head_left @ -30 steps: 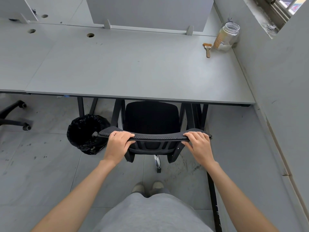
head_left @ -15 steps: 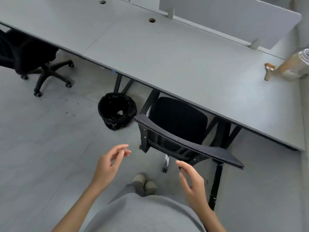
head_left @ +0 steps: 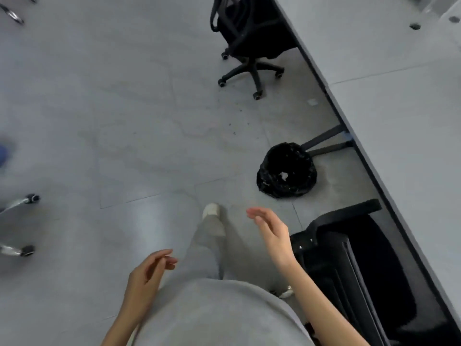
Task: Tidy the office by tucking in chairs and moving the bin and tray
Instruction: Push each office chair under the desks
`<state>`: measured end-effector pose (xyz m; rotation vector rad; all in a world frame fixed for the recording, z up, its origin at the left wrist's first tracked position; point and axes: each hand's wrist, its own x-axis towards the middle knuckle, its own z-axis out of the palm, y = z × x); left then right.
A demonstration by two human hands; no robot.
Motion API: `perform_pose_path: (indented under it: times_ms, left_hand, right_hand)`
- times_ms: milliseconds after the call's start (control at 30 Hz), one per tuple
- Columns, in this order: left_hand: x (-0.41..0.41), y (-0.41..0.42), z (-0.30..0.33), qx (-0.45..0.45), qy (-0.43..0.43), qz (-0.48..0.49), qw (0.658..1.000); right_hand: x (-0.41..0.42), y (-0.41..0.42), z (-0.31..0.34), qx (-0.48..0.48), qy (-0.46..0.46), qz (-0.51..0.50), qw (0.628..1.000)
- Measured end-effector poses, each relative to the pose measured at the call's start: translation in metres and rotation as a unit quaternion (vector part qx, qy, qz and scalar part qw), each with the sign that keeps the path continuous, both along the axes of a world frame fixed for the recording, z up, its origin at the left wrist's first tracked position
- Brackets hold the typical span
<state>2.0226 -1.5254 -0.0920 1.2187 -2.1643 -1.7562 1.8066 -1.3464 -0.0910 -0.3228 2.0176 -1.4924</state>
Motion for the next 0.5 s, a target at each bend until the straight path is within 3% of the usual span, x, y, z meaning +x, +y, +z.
perform_pose_path:
  times_ms: [200,500]
  left_hand:
    - [-0.074,-0.101,-0.003,0.002,0.007,0.078,0.997]
    - [-0.274,-0.277,0.045,0.01,0.081,0.038,0.996]
  right_hand:
    - [-0.109,-0.14,-0.016,0.022,0.016,0.062,0.998]
    - [-0.214,-0.248,-0.005,0.078,0.023,0.053,0.995]
